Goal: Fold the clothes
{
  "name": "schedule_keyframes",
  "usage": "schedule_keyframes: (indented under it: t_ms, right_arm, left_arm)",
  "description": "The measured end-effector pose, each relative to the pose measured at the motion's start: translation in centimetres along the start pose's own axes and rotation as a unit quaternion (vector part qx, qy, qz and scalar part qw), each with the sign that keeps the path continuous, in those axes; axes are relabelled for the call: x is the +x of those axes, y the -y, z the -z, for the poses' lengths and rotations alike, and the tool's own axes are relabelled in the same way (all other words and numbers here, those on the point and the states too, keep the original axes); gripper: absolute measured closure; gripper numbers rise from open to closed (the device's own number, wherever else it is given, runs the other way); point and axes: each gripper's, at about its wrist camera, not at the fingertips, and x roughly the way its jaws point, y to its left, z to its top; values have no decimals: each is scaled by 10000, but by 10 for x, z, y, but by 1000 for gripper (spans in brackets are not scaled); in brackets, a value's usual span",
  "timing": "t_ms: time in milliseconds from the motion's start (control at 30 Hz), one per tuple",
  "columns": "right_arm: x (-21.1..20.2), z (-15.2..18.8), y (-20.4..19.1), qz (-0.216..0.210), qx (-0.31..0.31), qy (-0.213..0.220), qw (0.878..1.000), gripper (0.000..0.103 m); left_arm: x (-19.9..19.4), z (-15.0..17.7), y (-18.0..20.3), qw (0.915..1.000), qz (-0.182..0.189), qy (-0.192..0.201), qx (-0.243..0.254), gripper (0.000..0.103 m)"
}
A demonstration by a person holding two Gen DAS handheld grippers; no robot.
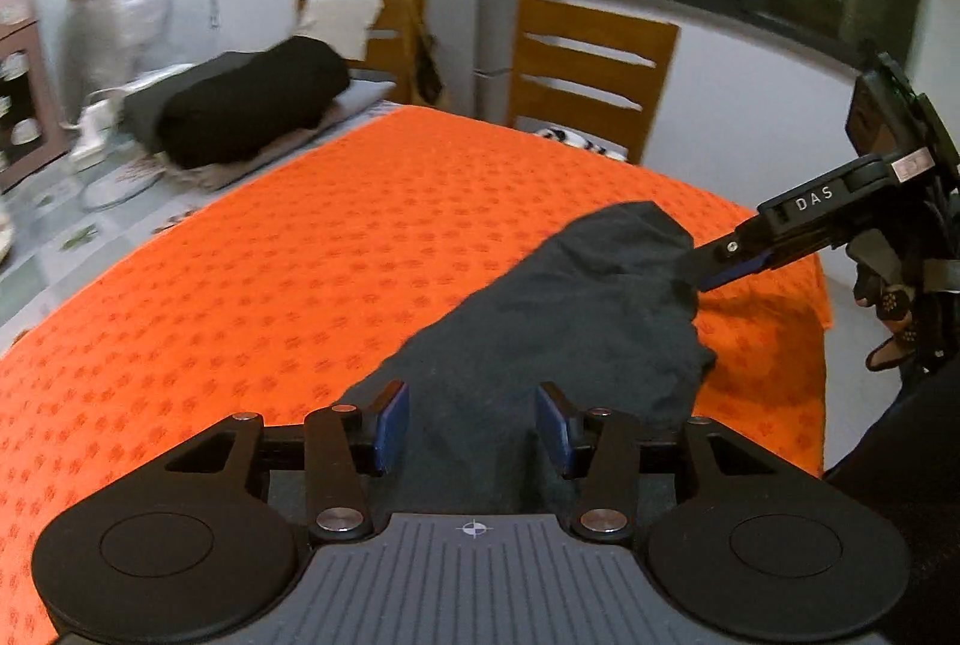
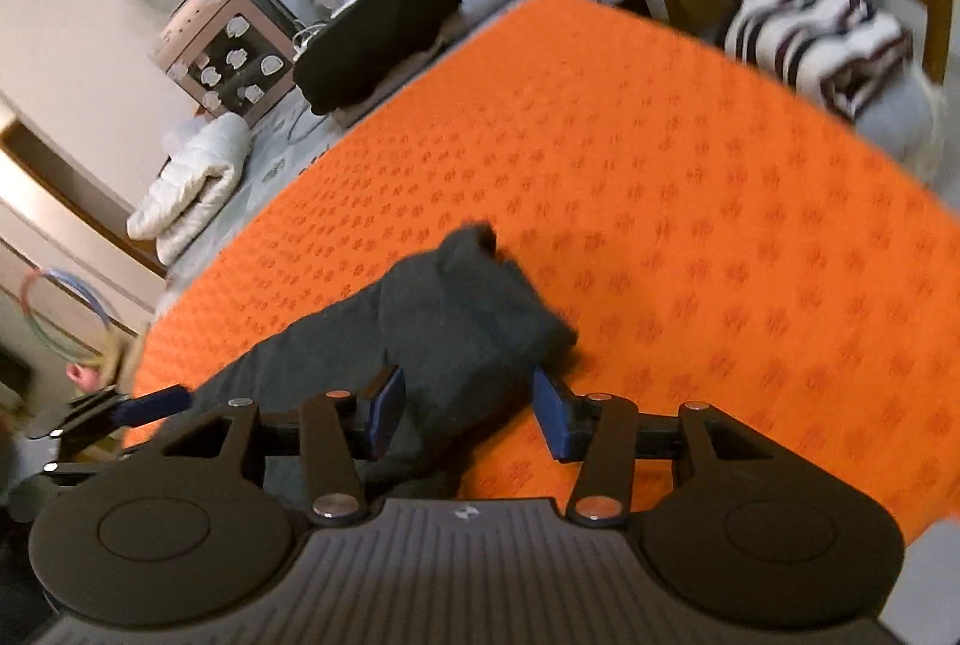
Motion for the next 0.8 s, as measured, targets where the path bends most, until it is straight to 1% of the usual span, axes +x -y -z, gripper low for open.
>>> schedule_keyframes:
  t_ms: [67,167,333,400,467,500,533,567,600,633,667,733,767,800]
  right_arm:
    - [6,5,-1,23,82,-29,10000,50]
    - [11,4,-6,167,67,112,9998,49]
    - [18,-10,-3,278,-110,320,9990,46]
    - [24,-16,-2,304,-201,334,9988,46]
    - [29,-19,-1,220,-245,219,9992,46]
    - [32,-20,0,171,-264,154,9994,49]
    - [33,-20,0,131,-281,101,9995,60]
    - [34,-20,-1,81,-293,65,9995,65]
    - [34,-21,-3,27,-304,33,9995,77]
    - [33,-22,-4,-36,-317,8,9995,86]
    - [31,-24,-6,-67,-330,5,9994,86]
    - [28,-26,-10,-110,-354,11,9993,88]
    - [26,-28,-12,-126,-344,21,9993,88]
    - [25,-29,-13,-160,-302,24,9994,89]
  left_arm:
    - [10,-1,-2,9999,62,-96,25,54]
    - [25,6,-8,9994,79,-342,-67,54]
    - [29,23,-20,9983,154,-407,-387,54]
    - [29,23,-20,9983,146,-408,-391,54]
    - [29,23,-20,9983,138,-411,-393,54]
    - [28,22,-19,9984,122,-422,-363,54]
    - [27,21,-18,9985,106,-434,-331,54]
    - [25,17,-16,9986,86,-435,-276,54]
    - [22,13,-14,9990,91,-377,-213,55]
    - [19,9,-13,9994,120,-276,-156,55]
    - [15,4,-11,9997,150,-173,-100,55]
    - [17,-3,-14,9997,203,-146,-78,62]
    - [22,-3,-17,9994,253,-244,-79,67]
    - [28,-4,-20,9989,303,-350,-81,69]
